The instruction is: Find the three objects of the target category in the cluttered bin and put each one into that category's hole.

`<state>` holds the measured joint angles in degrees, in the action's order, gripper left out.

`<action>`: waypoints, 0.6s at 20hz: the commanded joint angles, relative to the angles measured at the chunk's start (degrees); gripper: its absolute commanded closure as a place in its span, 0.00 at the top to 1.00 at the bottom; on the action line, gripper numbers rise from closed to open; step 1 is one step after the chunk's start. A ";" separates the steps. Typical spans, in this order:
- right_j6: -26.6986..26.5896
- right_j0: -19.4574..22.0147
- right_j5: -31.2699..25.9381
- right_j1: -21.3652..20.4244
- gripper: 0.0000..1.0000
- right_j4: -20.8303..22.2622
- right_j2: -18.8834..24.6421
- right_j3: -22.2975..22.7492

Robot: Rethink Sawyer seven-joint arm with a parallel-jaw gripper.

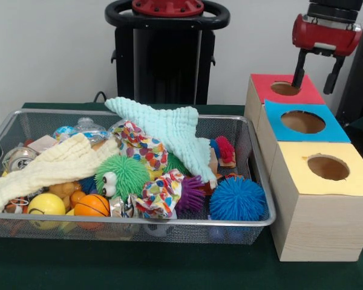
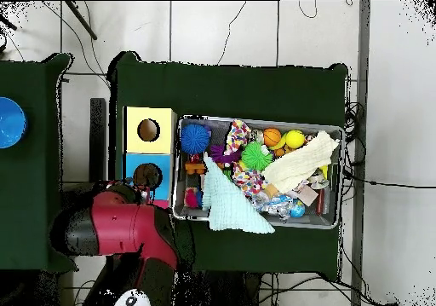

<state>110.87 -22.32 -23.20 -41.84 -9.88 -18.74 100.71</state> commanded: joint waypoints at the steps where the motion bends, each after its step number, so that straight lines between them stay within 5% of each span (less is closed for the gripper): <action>1: 12.50 1.34 0.06 -0.80 1.00 -2.01 0.90 1.85; 8: 6.28 7.51 -5.40 -6.87 1.00 -1.23 2.21 2.93; 12: 0.26 15.38 -5.21 -8.80 1.00 -0.94 6.44 4.08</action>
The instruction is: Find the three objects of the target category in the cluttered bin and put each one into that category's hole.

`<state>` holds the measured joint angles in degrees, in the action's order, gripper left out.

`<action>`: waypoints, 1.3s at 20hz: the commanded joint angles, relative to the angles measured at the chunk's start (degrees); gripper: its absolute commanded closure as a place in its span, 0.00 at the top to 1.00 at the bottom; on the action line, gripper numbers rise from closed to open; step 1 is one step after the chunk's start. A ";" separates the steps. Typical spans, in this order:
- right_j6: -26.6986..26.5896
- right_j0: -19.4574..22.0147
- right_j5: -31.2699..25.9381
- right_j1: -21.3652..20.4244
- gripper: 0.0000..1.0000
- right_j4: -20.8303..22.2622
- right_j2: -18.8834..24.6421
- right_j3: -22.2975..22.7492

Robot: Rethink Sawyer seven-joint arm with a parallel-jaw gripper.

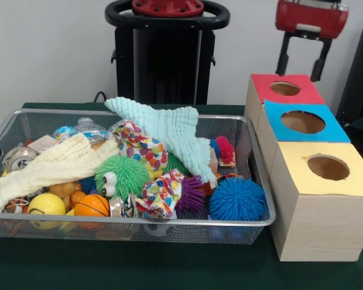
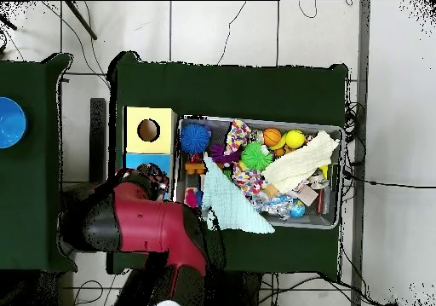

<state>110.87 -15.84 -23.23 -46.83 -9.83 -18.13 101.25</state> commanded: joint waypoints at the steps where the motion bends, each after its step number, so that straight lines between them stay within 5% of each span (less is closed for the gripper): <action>1: -1.02 11.14 -4.69 -4.10 1.00 -0.86 7.21 4.18; 10: -10.60 29.76 -6.49 -4.16 1.00 3.35 14.58 3.49; 18: -14.89 45.68 -1.64 -5.12 1.00 7.88 25.01 12.20; 26: -16.51 60.10 7.33 -1.91 1.00 22.59 34.64 18.14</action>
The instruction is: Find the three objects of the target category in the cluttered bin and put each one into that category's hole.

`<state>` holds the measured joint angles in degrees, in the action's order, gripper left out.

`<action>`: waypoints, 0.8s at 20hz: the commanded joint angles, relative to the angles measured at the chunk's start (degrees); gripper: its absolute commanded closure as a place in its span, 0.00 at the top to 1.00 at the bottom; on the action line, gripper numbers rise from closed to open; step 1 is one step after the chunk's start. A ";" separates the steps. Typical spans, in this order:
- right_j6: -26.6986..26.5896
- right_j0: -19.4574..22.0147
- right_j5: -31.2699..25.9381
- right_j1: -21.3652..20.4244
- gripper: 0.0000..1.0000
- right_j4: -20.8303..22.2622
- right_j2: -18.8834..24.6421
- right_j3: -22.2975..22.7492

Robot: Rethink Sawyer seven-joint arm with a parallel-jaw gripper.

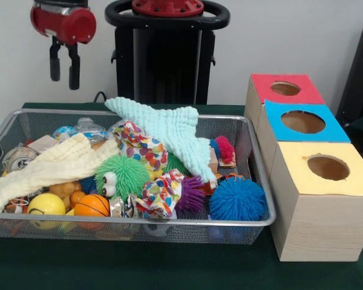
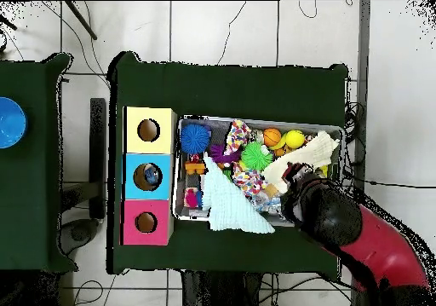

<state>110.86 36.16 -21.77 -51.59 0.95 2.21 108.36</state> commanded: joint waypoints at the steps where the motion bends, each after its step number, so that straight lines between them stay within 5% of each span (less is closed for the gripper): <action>1: -15.69 8.95 6.96 3.19 1.00 14.20 14.91 11.29; 6: -9.32 11.37 12.48 5.23 1.00 23.76 16.61 12.05; 16: -6.24 13.21 6.30 4.27 1.00 25.74 22.31 10.92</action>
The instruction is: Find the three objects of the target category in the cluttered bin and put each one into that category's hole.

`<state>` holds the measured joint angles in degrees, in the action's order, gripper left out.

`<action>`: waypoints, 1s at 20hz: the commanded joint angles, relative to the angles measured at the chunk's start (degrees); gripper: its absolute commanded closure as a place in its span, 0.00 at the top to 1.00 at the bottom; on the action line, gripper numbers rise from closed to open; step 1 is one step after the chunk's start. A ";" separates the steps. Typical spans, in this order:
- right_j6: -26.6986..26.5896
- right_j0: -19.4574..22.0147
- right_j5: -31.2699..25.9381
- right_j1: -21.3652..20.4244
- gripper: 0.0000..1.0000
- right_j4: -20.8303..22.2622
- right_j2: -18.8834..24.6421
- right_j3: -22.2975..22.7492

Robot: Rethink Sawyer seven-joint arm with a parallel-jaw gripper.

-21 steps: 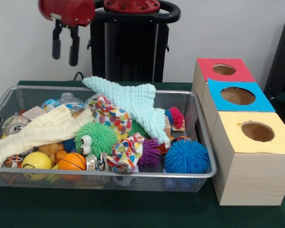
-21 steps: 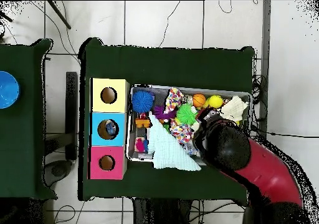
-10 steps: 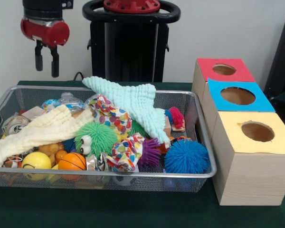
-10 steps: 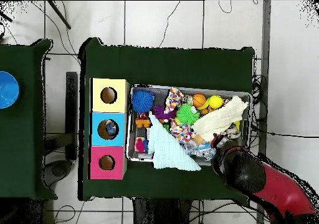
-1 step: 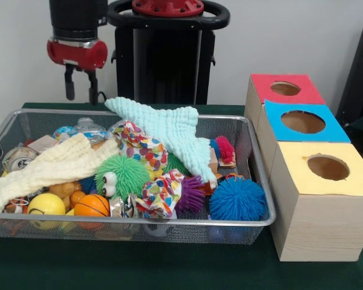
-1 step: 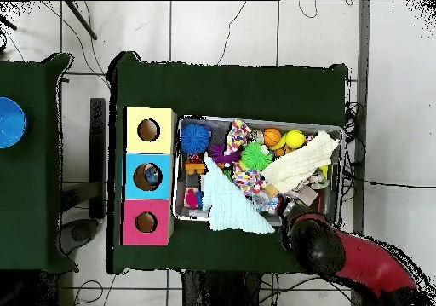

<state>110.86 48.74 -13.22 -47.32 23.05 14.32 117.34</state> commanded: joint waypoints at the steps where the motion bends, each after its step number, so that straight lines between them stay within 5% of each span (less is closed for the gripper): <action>1: -6.41 0.80 -2.77 -0.32 1.00 3.68 10.95 2.08; 7: -5.45 -0.15 -2.78 -2.96 1.00 4.78 12.74 4.00; 16: -2.59 -3.07 2.25 4.65 1.00 10.85 8.80 0.09; 20: -0.90 -5.10 1.65 3.45 1.00 12.30 6.68 -0.72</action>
<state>110.86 45.65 -13.20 -46.03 30.34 21.04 119.13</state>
